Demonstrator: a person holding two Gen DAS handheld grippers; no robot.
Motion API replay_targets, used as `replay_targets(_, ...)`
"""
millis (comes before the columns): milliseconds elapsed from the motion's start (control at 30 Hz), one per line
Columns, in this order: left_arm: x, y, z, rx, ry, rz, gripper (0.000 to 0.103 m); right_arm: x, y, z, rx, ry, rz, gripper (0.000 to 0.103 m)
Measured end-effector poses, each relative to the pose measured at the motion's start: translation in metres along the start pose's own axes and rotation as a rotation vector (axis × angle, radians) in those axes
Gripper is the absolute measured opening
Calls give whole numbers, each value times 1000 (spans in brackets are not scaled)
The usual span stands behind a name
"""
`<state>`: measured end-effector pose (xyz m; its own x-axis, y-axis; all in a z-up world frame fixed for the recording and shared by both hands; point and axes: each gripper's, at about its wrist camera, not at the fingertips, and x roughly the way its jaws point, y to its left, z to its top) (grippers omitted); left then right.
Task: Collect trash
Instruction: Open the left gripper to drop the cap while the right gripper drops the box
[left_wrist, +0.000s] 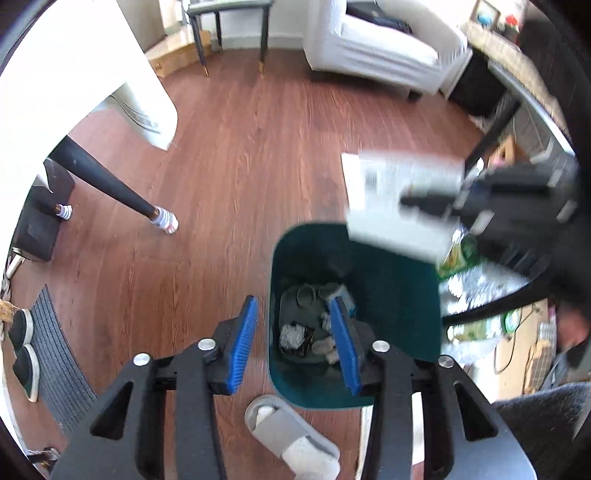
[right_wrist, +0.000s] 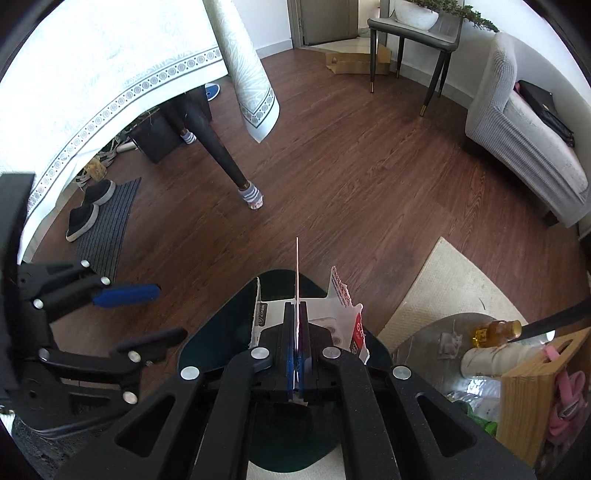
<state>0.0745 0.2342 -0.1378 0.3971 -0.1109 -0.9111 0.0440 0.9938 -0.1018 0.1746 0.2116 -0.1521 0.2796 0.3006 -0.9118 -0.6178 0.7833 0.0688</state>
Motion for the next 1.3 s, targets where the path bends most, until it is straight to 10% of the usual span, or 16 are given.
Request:
replay_targets(767,-116,-43,54,-84,-370,-121,26,70,7,-61,-69,248,-1,2)
replay_targets(867,-120,-50,57,-89,-384,-136,26,73,9,-69,-94,263,-2,20)
replay_targets(933,-123,-51,59,-95,-393,-144,26,72,11,-74,-106,261,-5,44)
replay_targets(1300,-140,-52,61,-123,-447,-121,34,-3,21,-70,-143,60,32,46)
